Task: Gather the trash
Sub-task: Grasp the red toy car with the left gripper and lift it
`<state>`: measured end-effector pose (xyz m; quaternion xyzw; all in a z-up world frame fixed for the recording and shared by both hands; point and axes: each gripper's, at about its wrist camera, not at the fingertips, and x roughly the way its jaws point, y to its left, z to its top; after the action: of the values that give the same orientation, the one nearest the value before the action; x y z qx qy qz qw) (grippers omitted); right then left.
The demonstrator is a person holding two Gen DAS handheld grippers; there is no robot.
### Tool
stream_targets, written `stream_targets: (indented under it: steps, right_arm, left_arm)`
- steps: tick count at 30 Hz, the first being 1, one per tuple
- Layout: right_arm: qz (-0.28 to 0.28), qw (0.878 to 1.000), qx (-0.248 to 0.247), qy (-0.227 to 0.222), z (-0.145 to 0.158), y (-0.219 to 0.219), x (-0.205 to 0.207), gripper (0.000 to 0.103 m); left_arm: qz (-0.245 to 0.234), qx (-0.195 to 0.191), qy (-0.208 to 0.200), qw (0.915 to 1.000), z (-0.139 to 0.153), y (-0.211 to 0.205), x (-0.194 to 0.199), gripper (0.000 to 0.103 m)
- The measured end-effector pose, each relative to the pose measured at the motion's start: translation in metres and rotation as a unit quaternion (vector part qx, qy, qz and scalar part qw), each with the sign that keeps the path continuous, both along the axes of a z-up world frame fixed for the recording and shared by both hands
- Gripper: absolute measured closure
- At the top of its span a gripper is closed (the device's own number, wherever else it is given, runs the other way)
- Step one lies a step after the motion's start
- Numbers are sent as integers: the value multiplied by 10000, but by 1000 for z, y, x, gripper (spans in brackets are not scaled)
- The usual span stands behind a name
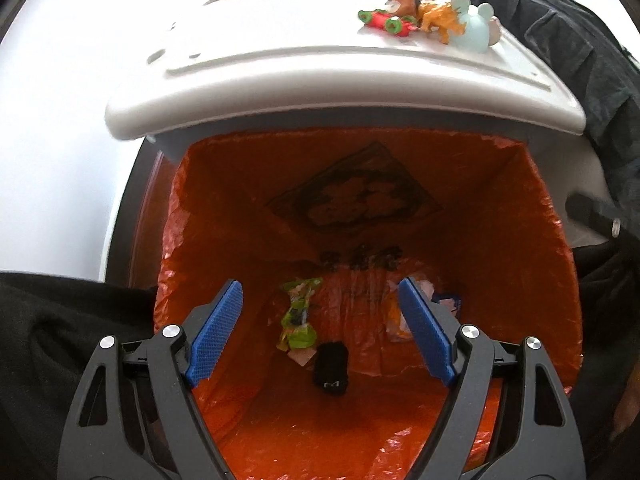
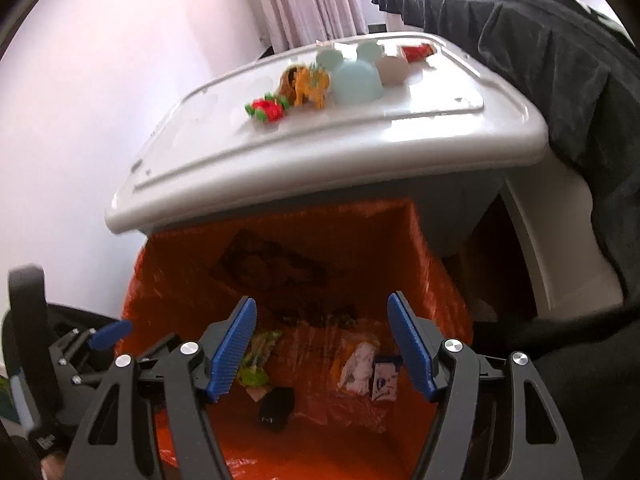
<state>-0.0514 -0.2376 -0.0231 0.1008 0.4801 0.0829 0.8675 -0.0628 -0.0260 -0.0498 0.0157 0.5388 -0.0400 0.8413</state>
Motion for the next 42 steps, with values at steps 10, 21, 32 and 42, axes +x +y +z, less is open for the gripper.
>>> stream_targets:
  steps: [10,21,32,42]
  right_arm:
    - [-386,9945,-22,-976,81,-62,83,25]
    - [-918,9892,522,-1017,75,-99,97,23]
    - [-818,9898,620,-989,76,-100,100,22]
    - [-797,9902,683,-920,72,-98,103,22]
  left_arm:
    - [-230,-641,-534,9962,51,-31,78,22]
    - [410,-610,-725,9947,35,-82,210,21]
    - [1044,-62,-998,9895,11,-73,243,21]
    - [1155,-214,-1147,9864,12,-60,235,21]
